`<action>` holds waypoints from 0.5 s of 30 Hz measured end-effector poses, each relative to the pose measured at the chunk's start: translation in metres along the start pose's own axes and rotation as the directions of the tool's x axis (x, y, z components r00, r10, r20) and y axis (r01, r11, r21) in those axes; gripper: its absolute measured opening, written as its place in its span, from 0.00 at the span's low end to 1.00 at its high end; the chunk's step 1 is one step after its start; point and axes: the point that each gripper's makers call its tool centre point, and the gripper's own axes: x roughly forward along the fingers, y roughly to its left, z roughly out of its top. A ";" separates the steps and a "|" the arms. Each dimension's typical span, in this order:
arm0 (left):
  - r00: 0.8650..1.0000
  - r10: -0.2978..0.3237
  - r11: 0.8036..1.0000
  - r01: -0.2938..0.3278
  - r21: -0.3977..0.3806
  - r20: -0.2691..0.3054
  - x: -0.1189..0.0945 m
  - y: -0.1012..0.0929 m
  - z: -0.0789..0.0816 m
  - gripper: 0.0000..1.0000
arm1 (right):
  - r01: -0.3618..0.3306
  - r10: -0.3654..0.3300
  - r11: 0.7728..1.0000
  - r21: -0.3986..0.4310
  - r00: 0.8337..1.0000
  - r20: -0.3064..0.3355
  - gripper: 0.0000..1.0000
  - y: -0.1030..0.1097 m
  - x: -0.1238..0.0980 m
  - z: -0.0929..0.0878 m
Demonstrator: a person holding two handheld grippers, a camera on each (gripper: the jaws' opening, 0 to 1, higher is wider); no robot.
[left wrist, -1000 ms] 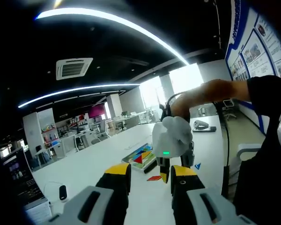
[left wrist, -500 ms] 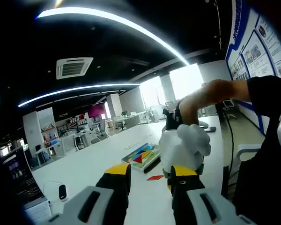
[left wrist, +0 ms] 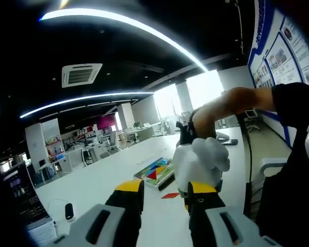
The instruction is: Pick up the tangram pieces one by one and place each piece onto its matching region on the pattern sheet, fitting the shapes together until the outline on the sheet is completely filled by the tangram pieces
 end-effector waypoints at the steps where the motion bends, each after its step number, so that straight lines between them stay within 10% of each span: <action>1: 1.000 -0.001 1.000 0.001 -0.001 0.001 0.000 0.000 0.000 0.35 | 0.000 0.000 1.000 0.001 1.000 0.000 0.27 0.000 0.000 0.000; 15: 1.000 0.001 1.000 -0.001 0.002 0.003 0.000 0.001 0.002 0.35 | -0.001 0.001 1.000 -0.020 1.000 -0.001 0.15 -0.002 -0.001 0.000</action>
